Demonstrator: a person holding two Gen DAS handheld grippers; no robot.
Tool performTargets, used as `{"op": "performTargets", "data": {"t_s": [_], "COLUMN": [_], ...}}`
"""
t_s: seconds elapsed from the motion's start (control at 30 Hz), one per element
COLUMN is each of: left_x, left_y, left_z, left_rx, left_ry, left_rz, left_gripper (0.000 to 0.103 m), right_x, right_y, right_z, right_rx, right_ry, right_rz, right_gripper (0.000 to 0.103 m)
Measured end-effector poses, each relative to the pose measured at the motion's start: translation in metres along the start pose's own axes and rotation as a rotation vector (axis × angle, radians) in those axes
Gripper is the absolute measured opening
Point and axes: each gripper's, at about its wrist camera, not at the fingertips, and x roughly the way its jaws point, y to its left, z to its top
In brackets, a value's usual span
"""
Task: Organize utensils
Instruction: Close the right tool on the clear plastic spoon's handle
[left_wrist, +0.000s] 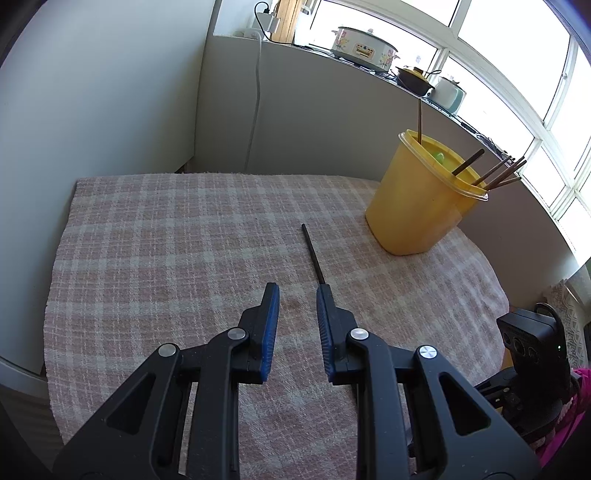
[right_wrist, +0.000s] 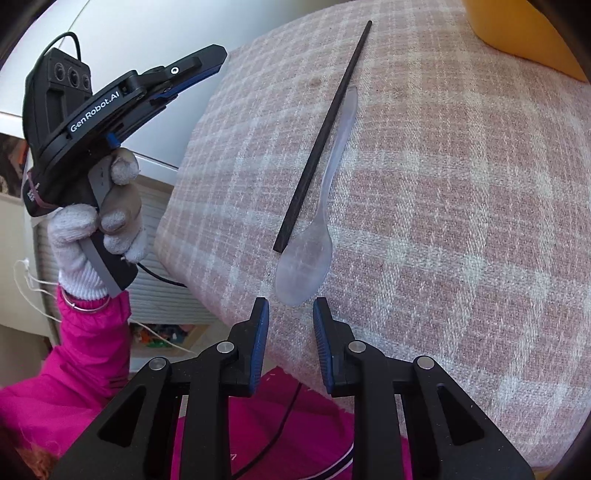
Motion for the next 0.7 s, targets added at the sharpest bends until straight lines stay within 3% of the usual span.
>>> {"op": "performTargets", "data": {"t_s": [0.2,0.33,0.6,0.7], "left_x": [0.003,0.005,0.016,0.019], "left_y": [0.0,-0.001,-0.008,-0.009], "left_z": [-0.001,-0.002,-0.004,-0.005], "left_rx": [0.002,0.003,0.038,0.05], "left_ry": [0.01,0.013,0.052,0.064], "left_rz": [-0.003,-0.009,-0.016,-0.01], "left_gripper": [0.019,0.019,0.019,0.019], "right_x": [-0.01,-0.03,-0.068,-0.078], "right_y": [-0.012,-0.02,-0.046,-0.049], "right_z": [0.008,0.011,0.027,0.027], "right_rx": [0.033,0.019,-0.017,-0.019], "right_ry": [-0.008,-0.026,-0.119,-0.12], "right_rz": [-0.023,-0.087,-0.317,-0.28], "right_gripper": [0.006,0.005,0.004,0.004]}}
